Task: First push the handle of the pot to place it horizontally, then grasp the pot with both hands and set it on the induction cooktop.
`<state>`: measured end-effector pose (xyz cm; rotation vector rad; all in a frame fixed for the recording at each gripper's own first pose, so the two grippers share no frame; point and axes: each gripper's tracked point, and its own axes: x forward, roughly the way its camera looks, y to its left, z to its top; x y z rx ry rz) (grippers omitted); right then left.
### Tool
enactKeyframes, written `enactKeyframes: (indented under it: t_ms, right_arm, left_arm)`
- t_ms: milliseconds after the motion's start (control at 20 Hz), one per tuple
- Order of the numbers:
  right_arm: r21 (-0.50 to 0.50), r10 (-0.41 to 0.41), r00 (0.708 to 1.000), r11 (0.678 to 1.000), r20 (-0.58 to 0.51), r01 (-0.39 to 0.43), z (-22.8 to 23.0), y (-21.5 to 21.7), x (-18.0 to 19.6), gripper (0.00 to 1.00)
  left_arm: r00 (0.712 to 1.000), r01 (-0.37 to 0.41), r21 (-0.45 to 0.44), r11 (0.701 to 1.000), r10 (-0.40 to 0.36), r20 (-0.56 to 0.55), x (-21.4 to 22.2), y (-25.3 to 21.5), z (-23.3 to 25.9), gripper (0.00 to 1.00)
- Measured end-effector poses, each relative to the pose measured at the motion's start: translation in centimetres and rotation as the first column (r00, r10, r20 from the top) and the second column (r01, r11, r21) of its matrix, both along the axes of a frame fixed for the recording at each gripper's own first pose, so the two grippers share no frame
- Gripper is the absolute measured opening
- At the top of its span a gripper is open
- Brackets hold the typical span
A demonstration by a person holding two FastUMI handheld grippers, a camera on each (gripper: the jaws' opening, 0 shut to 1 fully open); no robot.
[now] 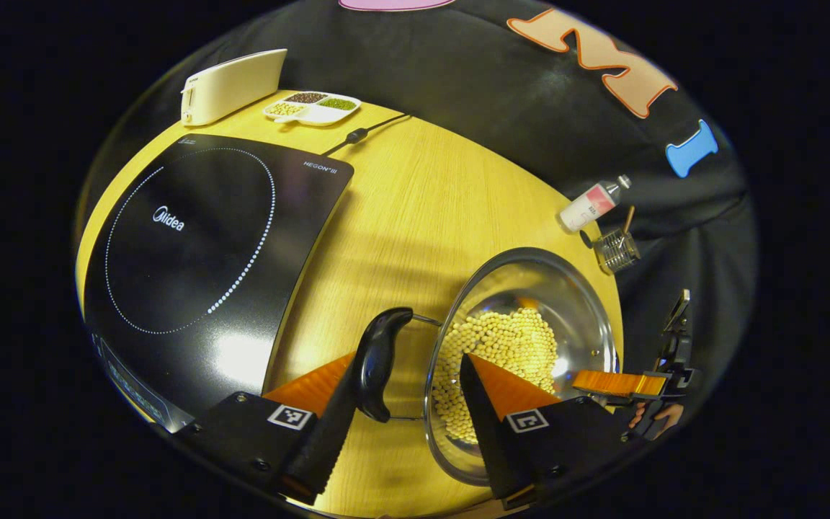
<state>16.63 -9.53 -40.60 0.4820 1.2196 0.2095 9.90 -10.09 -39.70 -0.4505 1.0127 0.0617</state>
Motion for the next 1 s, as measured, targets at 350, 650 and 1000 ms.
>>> enactKeyframes:
  t_ms: [350,650,1000]
  right_arm:
    - [0.017,-0.082,0.997,0.997,0.005,0.082,-0.2,-0.4,0.9,0.43]
    - [0.036,-0.077,0.996,0.996,0.04,0.076,0.0,-0.1,0.8,0.43]
    - [0.068,-0.077,0.993,0.995,0.09,0.072,1.9,0.5,-1.3,0.43]
  left_arm:
    - [0.995,-0.067,-0.049,0.997,0.063,-0.082,-1.0,-0.1,-1.9,0.57]
    - [0.987,-0.157,-0.099,0.983,0.154,-0.04,-1.1,-0.3,-1.2,0.48]
    - [0.979,-0.202,-0.141,0.969,0.203,-0.003,-2.4,-0.4,0.3,0.39]
